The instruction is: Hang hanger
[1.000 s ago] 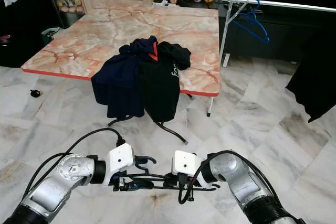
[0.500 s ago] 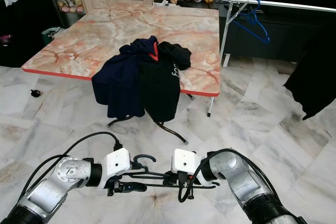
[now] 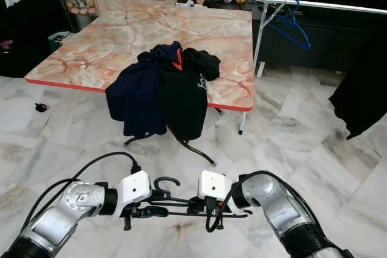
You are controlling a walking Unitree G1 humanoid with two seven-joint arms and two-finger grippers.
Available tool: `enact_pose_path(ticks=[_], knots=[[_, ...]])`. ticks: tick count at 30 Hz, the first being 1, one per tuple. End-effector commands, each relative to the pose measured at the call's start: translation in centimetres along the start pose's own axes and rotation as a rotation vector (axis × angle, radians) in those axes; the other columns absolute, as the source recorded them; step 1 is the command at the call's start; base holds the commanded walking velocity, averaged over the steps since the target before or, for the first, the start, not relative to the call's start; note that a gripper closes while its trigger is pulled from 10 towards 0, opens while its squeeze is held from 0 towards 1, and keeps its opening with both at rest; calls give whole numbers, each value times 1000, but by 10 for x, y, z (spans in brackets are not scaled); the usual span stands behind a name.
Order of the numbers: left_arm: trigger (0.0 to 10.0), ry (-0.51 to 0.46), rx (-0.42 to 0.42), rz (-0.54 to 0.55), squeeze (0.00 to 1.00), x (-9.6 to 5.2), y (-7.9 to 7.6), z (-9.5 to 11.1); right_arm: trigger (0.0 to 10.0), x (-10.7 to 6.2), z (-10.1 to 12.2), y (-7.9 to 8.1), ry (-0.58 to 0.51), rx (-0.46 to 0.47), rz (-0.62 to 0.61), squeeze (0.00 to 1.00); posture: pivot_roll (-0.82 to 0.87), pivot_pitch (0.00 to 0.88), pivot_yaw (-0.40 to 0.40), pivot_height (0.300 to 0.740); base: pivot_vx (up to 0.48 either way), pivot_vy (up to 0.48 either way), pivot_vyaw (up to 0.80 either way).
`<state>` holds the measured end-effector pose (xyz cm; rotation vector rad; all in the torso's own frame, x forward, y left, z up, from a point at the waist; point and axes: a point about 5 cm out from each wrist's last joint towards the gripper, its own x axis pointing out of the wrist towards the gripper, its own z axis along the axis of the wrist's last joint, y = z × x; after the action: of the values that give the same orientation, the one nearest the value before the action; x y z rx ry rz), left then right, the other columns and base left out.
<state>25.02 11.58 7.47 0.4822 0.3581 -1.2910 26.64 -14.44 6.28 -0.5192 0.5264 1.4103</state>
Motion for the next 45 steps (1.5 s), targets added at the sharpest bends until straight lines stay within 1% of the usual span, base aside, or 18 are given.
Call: enact_pose_path(ticks=[1,17,18,19,24,31,33,36,40,42,43,44,45], knots=[[0,13,0,1,0,-2,0,-3,10000,-5,7,-5,-17,-22,-16,0,73,0,-27,740,0,0,0],[0,8,-4,-20,0,-3,-2,-3,10000,-6,8,-5,-36,-11,-7,0,75,0,-25,740,0,0,0],[0,7,-4,-21,0,-3,-2,-2,10000,-6,8,-4,-41,-7,-3,545,75,0,-25,740,0,0,0],[0,6,-4,-24,0,-2,-3,-2,10000,-6,8,-3,-49,-1,4,1000,77,0,-26,740,0,0,0],[0,6,-1,-34,0,-2,-3,-2,10000,-6,9,-1,-64,2,25,1000,75,0,-25,740,0,0,0],[0,21,15,-44,0,-4,-2,-4,10000,-7,5,9,-58,3,119,1000,78,0,-26,740,0,0,0],[0,42,27,-43,0,-6,-2,-6,10000,-9,4,9,-55,5,122,1000,81,0,-28,740,0,0,0],[0,53,19,-50,0,-9,-3,-11,10000,-15,-1,2,-32,10,75,1000,78,0,-26,740,0,0,0],[0,76,7,-50,0,-16,-5,-18,10000,-30,-2,-12,-65,49,-56,1000,77,0,-23,740,0,0,0],[0,96,9,-52,0,-20,-5,-22,10000,-36,-5,-17,-59,46,-118,1000,77,0,-23,740,0,0,0],[0,96,9,-52,0,-20,-5,-22,10000,-36,-5,-17,-59,46,-118,1000,77,0,-23,740,0,0,0],[0,103,13,-54,0,-21,-5,-23,10000,-37,-7,-21,-51,50,-161,1000,75,0,-22,740,0,0,0],[0,106,12,-54,0,-22,-5,-24,10000,-39,-8,-25,-49,48,-216,780,76,0,-22,740,0,0,0]])
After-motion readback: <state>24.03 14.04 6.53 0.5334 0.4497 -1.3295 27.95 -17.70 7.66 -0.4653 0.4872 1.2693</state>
